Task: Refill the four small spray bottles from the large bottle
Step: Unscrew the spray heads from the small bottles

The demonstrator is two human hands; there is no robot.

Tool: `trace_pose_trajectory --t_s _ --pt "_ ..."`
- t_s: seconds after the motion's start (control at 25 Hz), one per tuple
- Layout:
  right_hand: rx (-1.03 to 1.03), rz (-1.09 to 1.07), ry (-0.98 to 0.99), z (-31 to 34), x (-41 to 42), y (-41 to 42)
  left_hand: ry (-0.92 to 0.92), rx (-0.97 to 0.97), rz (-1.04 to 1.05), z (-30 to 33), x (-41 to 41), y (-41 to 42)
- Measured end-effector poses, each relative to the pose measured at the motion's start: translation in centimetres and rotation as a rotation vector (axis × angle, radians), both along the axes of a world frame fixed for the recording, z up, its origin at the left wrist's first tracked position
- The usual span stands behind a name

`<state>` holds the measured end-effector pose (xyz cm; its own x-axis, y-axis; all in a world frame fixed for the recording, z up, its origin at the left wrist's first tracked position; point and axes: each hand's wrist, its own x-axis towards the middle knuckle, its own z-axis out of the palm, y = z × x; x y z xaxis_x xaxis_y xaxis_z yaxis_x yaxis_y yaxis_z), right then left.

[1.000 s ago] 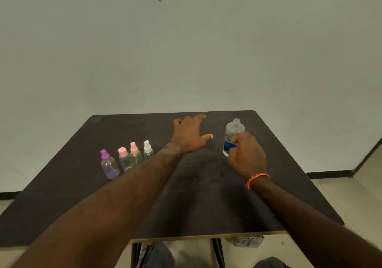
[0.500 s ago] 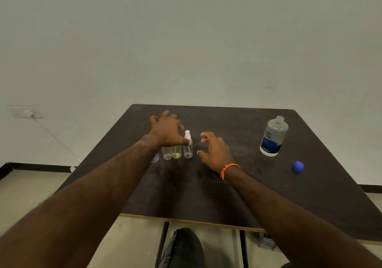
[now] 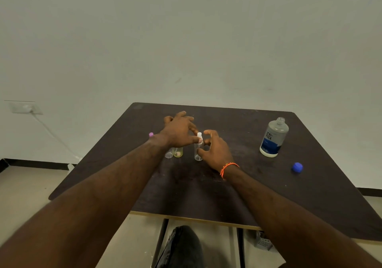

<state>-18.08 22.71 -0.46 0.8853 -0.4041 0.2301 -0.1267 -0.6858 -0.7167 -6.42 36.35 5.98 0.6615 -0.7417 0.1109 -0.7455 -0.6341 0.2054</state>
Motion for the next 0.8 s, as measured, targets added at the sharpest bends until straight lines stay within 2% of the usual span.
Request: trace_pose_trajectory --t_s 0.28,0.44,0.64,0.8 --pt "0.008 -0.021 0.043 1.2 -6.8 -2.2 0.037 -0.102 -0.157 -0.8 -5.2 -1.8" --pt "0.050 -0.028 0.047 1.2 -8.6 -2.5 0.188 -0.120 -0.199 -2.5 -6.5 -2.9" --pt "0.043 0.009 0.161 1.5 -9.3 -3.3 0.488 -0.289 -0.270 -5.4 -6.5 -2.8" --pt "-0.021 -0.029 0.170 3.0 -9.3 -4.7 0.547 -0.380 -0.219 -5.7 -7.1 -2.8"
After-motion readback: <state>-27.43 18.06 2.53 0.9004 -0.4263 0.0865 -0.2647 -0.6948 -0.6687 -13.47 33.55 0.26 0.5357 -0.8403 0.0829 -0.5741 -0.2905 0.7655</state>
